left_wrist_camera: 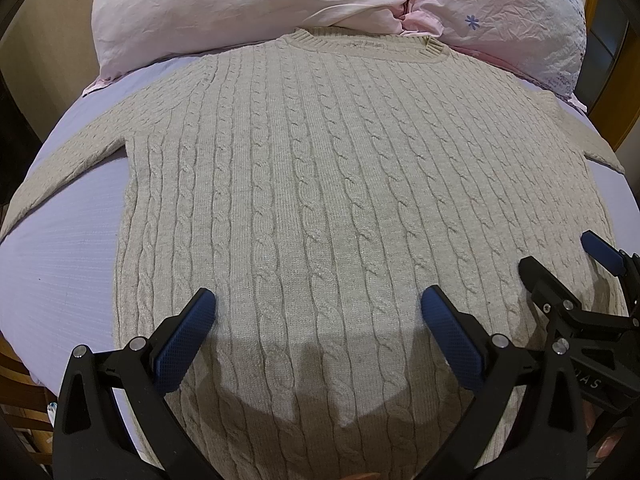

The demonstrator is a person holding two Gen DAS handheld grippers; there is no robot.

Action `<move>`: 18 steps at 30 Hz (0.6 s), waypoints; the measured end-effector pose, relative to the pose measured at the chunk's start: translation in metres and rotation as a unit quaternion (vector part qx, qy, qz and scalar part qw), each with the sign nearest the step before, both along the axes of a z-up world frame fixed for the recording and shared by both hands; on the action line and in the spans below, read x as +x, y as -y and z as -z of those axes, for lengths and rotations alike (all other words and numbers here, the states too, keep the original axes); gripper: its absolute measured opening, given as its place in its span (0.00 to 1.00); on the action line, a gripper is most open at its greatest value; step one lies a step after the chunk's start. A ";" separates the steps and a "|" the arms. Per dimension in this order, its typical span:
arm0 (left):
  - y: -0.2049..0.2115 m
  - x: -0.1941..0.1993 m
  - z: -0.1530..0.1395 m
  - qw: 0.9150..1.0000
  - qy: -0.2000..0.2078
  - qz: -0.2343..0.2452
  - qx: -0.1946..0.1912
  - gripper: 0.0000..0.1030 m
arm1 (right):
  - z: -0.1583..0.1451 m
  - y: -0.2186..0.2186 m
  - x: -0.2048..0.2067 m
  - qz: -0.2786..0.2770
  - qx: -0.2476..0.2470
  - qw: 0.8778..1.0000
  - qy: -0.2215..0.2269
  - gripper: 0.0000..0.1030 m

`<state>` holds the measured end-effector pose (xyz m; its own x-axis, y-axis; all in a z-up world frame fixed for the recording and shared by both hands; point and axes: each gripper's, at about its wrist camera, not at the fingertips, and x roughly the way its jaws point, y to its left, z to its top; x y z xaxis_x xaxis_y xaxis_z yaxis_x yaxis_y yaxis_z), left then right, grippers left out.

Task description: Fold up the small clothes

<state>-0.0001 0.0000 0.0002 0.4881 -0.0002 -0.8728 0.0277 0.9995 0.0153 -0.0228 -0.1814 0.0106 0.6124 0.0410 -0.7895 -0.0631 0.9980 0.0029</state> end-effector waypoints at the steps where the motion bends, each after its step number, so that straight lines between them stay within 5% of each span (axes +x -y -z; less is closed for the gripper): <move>1: 0.000 0.000 0.000 1.000 0.000 0.000 0.000 0.99 | 0.000 0.000 0.000 0.000 0.000 1.000 0.000 0.98; 5: 0.000 0.000 0.000 1.000 -0.002 0.005 0.002 0.99 | -0.008 0.017 0.002 0.010 0.032 0.999 0.012 0.98; 10: 0.003 -0.001 -0.001 1.000 0.012 0.025 0.002 0.99 | -0.047 0.132 0.018 0.149 0.140 0.976 0.079 0.97; 12: -0.001 -0.005 -0.001 0.999 0.027 0.029 0.000 0.99 | -0.050 0.200 0.024 0.240 0.183 0.949 0.092 0.93; 15: -0.003 -0.011 -0.002 0.998 0.056 0.037 -0.006 0.99 | -0.046 0.297 0.038 0.368 0.201 0.905 0.078 0.61; 18: -0.010 -0.012 -0.005 0.995 0.086 0.044 -0.028 0.99 | -0.033 0.367 0.055 0.442 0.220 0.868 0.060 0.53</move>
<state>-0.0119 0.0096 0.0054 0.6262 -0.0951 -0.7739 0.1169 0.9928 -0.0274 0.0318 -0.5488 0.0439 0.6351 -0.2047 -0.7448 0.6997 0.5610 0.4425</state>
